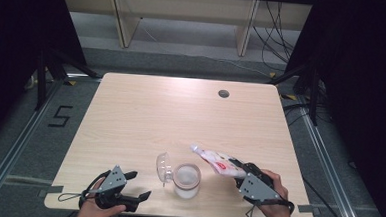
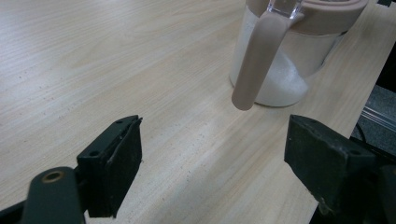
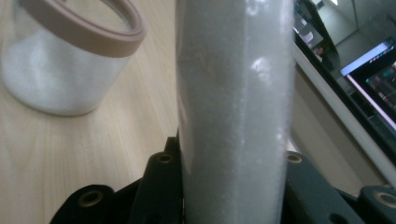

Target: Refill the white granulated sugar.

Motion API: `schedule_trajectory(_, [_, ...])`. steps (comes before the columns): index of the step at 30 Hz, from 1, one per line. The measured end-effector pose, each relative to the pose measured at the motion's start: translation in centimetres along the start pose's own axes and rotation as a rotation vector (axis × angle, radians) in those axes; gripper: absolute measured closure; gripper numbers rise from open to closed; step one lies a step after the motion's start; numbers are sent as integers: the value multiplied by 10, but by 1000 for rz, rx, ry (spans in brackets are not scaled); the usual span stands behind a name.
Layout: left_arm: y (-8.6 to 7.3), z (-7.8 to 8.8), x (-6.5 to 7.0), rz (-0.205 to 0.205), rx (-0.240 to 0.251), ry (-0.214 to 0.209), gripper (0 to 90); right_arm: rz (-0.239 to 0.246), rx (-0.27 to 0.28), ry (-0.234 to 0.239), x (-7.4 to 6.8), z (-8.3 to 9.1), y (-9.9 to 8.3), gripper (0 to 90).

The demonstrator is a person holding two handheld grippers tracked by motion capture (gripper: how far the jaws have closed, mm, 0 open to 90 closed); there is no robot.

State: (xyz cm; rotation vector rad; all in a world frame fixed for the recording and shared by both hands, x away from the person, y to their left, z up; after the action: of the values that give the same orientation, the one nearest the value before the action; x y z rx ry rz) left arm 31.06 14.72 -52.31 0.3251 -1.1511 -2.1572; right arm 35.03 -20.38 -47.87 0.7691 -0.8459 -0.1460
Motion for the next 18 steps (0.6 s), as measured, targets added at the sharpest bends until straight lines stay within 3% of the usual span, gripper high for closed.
schedule_trajectory(3, [0,-1,1,6,2,-1,188,-96,22,15,4,-7,-1,729])
schedule_trajectory(10, [0,-1,1,4,3,-1,188,-231,49,12,11,-15,-7,731])
schedule_trajectory(11, [0,0,0,-10,-6,0,188,-260,55,13,13,-17,-8,731])
schedule_trajectory(14, [0,0,0,-2,-4,4,188,-300,74,5,17,-24,-10,732])
schedule_trajectory(18, [0,0,1,-1,0,1,188,-328,58,14,19,-33,-16,733])
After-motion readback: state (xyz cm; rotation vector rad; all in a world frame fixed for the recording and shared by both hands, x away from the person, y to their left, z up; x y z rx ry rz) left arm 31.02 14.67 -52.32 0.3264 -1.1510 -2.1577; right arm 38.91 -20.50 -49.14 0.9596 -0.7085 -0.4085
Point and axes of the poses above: each handheld gripper's, and its own axes: z roughly backward along the jaws, y roughly out of its top, x roughly to its right, the point moved 5 cm from there along -z, roughly forward along the jaws, and after that the axes turned 5 degrees about -x, right-handed, at the moved point
